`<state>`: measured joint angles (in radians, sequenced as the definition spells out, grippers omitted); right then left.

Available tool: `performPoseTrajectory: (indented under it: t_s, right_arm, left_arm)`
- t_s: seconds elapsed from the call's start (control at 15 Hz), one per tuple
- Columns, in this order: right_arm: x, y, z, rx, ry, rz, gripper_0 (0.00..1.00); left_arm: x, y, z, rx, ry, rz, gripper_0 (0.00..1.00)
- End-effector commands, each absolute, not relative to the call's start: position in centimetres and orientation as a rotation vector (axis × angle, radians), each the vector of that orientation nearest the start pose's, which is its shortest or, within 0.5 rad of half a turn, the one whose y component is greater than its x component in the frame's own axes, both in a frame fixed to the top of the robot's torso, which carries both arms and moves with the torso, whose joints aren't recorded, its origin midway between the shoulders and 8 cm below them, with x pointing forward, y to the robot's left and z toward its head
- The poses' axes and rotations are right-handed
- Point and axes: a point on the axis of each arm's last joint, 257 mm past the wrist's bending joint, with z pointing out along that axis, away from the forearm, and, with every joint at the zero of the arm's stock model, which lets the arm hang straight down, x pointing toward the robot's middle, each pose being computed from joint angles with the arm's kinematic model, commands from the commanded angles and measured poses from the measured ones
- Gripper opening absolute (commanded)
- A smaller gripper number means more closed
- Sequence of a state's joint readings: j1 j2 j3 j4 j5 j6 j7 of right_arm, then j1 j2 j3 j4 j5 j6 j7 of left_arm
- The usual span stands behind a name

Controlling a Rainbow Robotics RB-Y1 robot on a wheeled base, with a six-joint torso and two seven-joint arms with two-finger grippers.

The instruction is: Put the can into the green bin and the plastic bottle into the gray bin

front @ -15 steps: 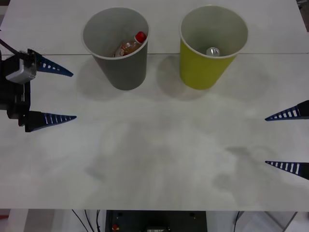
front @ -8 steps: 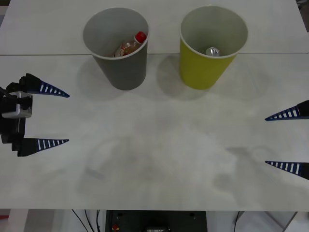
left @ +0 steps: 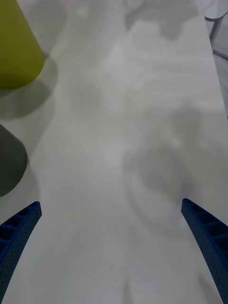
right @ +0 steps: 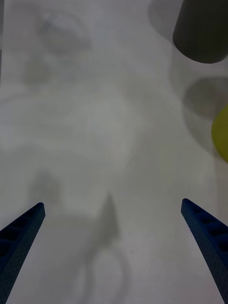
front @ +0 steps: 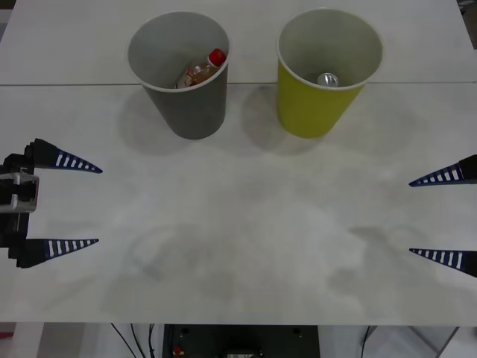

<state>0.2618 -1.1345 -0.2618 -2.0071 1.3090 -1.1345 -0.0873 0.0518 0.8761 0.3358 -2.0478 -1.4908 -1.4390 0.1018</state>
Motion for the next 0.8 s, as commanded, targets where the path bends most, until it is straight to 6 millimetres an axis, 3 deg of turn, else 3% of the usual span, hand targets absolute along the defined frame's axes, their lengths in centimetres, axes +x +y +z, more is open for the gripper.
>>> performPoseTrajectory:
  t_s: [0.07, 0.47, 0.8]
  right_arm:
    - [34.1, -28.6, -16.7, -1.634, 1.596, 0.209, 1.00]
    - [34.1, -28.6, -16.7, -1.634, 1.596, 0.209, 1.00]
    - [34.1, -28.6, -16.7, -1.634, 1.596, 0.209, 1.00]
  left_arm:
    - [34.2, 26.2, -15.2, 1.756, 1.452, -0.178, 1.00]
    - [33.8, 28.2, -16.6, 1.717, 1.524, -0.146, 1.00]
    - [33.9, 28.4, -16.7, 1.713, 1.529, -0.136, 1.00]
